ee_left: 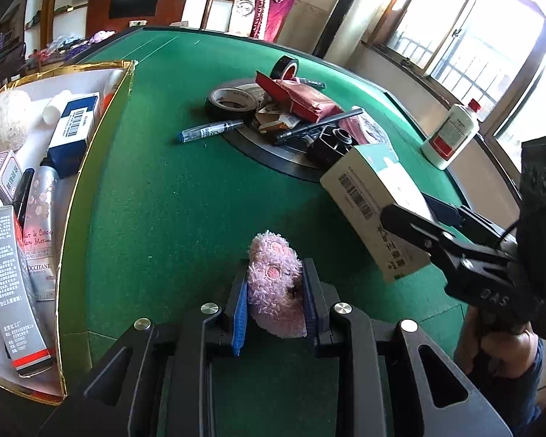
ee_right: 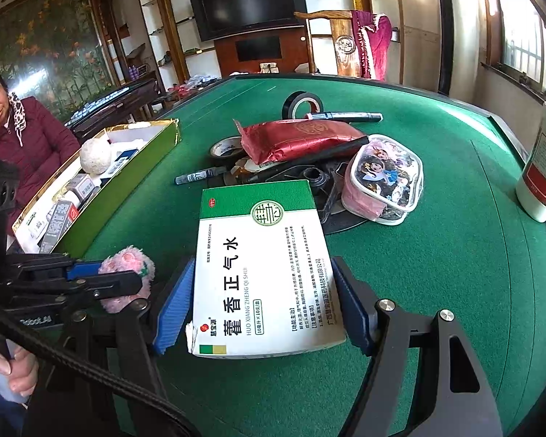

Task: Organize objects
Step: 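Carry the pink bear and green-and-white medicine box over the tray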

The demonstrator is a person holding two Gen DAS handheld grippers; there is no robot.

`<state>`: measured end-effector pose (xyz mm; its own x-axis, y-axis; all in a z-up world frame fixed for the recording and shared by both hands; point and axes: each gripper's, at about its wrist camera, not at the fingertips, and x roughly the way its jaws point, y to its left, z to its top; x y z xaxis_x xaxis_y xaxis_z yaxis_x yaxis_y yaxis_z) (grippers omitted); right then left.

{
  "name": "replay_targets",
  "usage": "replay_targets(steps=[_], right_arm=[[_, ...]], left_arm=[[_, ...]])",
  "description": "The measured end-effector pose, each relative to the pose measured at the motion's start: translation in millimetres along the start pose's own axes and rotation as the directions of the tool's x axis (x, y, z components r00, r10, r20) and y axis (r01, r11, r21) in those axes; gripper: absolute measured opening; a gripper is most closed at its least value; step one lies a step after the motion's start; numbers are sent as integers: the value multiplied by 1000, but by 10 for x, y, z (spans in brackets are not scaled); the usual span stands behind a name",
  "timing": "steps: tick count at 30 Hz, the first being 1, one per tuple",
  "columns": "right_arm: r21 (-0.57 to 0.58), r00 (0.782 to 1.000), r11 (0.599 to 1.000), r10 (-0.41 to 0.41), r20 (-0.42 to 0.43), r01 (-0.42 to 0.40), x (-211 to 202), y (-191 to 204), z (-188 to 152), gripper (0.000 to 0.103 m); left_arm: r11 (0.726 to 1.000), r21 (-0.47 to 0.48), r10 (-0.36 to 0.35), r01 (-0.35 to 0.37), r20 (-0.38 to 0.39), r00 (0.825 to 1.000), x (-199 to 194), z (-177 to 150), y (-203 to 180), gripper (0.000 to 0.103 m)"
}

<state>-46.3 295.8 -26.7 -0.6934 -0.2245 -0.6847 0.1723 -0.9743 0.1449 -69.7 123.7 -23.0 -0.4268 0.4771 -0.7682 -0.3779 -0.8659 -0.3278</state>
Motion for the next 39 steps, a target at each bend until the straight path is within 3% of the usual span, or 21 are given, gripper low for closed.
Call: replay_targets(steps=[8,19,29,39], right_arm=[[42,998,999,-9,64,6,-116,33,8,72],[93,992,993,58,113,-69,-285,331,-66,72],[77,988,989,120,97,-128,-193,704,-56,72],[53,981,980,186,62,-189,-58,1091,33,72]], left_arm=[[999,17,-30,30,29,999,-111,-24,-17,22],[997,12,-71,70,110,991,-531,-9,76,22],[996,-46,-62,73,201,978,-930,14,429,22],[991,-131,-6,41,262,965,-1167,-28,974,22]])
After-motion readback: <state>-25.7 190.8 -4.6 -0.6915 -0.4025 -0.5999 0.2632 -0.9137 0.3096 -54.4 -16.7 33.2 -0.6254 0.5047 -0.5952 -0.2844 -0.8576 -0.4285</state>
